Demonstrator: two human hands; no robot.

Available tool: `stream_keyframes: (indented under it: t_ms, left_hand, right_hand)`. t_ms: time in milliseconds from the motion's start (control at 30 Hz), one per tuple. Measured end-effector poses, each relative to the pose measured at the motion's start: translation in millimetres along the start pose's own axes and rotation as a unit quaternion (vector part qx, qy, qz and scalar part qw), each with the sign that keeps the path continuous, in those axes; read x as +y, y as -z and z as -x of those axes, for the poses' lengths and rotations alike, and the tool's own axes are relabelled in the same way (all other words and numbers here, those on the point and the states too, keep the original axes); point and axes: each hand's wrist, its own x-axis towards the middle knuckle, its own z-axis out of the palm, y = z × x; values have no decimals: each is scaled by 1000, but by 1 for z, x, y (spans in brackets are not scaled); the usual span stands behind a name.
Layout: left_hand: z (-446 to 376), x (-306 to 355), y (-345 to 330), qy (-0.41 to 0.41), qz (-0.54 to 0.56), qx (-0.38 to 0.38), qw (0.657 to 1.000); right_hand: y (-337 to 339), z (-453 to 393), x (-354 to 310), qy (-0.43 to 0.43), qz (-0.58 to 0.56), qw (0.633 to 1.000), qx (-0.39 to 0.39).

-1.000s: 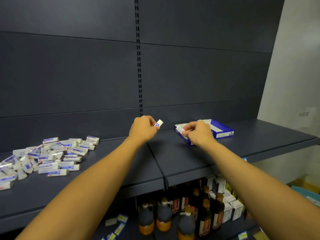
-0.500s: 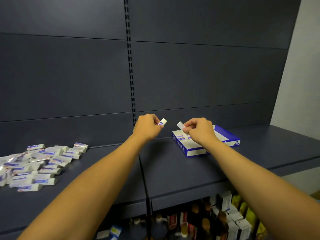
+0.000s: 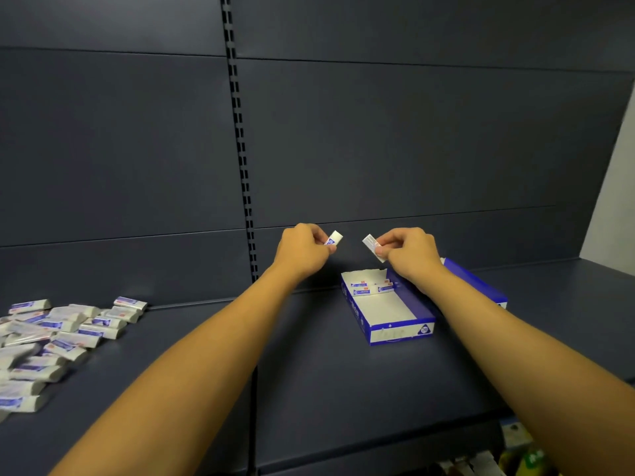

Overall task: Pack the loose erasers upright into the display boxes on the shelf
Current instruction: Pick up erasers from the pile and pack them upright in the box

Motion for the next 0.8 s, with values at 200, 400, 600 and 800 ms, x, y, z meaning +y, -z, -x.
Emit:
stream_keyframes:
  t_ms: [200,400,600,800]
  left_hand:
    - [2,1,-32,59,53,34,996]
    - [20,1,-64,116,142,103,978]
    - [34,-18,-87,144,193,127,962]
    - [30,-25,-95,121,219,114,961]
  right_hand:
    - [0,-23,31,-18,-95,995,-27]
    - [-7,-41,52,-35,-147,980,-128]
    - [-17,-40,68,-68,-228,954,-180]
    - [-29,-41,71,-41,-202,957,-202]
